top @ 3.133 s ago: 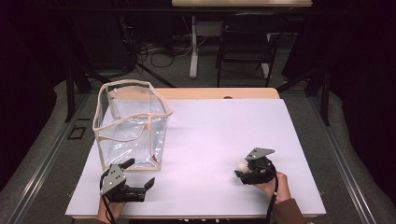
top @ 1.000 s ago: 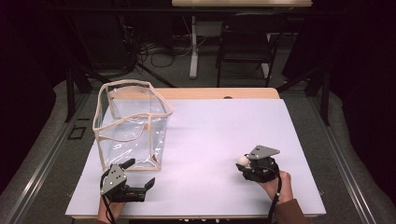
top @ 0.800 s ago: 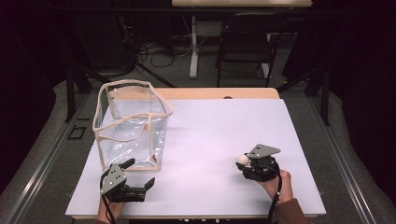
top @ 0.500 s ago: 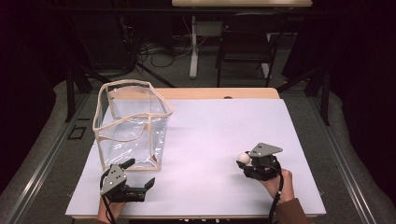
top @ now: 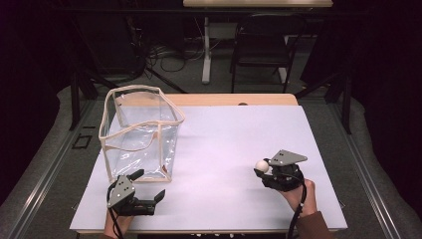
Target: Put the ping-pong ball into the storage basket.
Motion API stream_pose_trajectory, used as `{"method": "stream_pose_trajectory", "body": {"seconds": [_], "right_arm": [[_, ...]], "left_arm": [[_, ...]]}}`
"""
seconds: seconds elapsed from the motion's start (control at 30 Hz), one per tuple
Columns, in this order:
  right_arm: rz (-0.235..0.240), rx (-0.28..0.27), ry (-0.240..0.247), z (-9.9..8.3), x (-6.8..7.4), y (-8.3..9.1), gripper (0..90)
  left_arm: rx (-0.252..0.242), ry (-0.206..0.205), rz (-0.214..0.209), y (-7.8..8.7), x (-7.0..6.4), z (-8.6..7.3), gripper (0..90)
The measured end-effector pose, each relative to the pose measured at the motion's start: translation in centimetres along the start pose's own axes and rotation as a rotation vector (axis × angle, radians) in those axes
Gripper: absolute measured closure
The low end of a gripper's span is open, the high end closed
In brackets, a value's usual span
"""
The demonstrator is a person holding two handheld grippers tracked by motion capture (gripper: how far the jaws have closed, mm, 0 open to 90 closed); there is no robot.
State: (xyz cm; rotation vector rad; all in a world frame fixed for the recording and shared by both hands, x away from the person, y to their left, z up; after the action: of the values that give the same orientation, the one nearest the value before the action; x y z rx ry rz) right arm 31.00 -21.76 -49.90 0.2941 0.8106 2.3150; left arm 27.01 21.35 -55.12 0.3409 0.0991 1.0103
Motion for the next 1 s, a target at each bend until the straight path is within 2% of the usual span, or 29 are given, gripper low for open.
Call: {"method": "stream_pose_trajectory", "body": {"seconds": [0.53,1.0], "right_arm": [[-0.011,-0.039,0.017,1.6,0.2,0.9,50.9],[-0.005,-0.064,0.041,3.2,0.3,0.8,50.9]], "left_arm": [[-0.003,0.005,0.004,0.0,0.0,0.0,0.1],[-0.005,0.004,0.008,0.0,0.0,0.0,0.1]]}}
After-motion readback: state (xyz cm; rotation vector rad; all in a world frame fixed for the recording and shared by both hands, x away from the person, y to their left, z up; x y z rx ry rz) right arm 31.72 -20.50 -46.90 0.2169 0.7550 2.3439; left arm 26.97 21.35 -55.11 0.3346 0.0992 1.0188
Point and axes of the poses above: each handheld gripper's, and its own axes: y roughly backward along the jaws, z roughly out of its top, x roughly to its left, the point moved 2 cm from there along -y, roughly forward along the jaws, and after that the axes turned 11 degrees about z, right-handed, at the moved point
